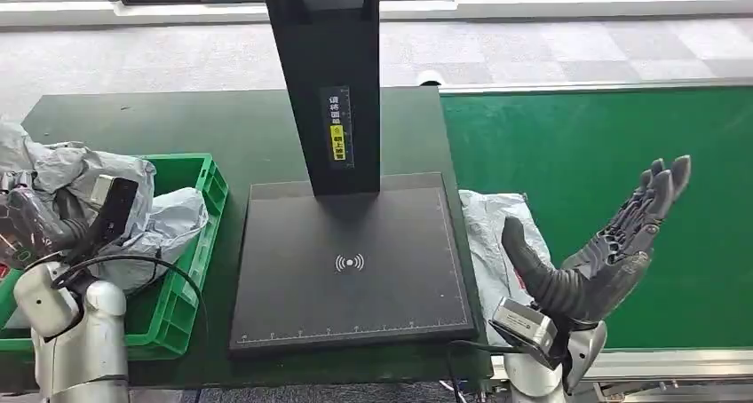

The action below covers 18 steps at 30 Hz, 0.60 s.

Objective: Moved the parcel from conveyor to table for the left to box.

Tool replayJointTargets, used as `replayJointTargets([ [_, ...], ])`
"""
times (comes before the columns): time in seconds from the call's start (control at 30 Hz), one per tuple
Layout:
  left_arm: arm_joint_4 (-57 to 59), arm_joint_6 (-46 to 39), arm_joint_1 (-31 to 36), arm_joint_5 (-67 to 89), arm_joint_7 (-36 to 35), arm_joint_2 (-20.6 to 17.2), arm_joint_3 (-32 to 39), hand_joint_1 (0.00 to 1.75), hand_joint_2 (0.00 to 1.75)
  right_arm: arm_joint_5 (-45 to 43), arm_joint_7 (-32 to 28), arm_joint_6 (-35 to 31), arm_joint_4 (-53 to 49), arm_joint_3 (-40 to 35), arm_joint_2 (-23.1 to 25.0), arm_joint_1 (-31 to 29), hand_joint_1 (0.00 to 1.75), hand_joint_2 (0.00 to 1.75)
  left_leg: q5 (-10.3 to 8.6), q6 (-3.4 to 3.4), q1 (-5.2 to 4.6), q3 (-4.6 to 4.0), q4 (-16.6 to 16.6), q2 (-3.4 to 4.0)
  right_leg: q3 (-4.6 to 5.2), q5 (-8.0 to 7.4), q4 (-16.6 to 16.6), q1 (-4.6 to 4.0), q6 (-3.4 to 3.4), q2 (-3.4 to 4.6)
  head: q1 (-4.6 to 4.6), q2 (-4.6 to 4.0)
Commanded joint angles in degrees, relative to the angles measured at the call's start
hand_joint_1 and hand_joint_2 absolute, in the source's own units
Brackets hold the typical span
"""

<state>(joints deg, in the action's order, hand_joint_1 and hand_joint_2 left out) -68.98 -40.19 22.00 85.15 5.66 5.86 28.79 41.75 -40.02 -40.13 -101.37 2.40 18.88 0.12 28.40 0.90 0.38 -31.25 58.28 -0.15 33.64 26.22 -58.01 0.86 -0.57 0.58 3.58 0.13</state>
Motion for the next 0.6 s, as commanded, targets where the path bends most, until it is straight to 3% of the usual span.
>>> replayJointTargets([
  [0.03,3.64,0.19,2.87,0.03,0.11,1.11,4.30,1.75,1.75,-0.13,0.02,0.13,0.51,1.60,1.12,1.28,0.00,1.75,-0.02,-0.01,0.03,0.00,-0.02,-0.07,-0.04,0.00,0.04,-0.03,0.03,-0.11,0.00,0.00],
  [0.6,3.64,0.19,2.87,0.03,0.11,1.11,4.30,1.75,1.75,-0.13,0.02,0.13,0.51,1.60,1.12,1.28,0.00,1.75,-0.06,0.00,0.05,0.00,-0.09,-0.09,-0.06,-0.04,0.11,-0.05,0.06,-0.15,0.00,0.00],
])
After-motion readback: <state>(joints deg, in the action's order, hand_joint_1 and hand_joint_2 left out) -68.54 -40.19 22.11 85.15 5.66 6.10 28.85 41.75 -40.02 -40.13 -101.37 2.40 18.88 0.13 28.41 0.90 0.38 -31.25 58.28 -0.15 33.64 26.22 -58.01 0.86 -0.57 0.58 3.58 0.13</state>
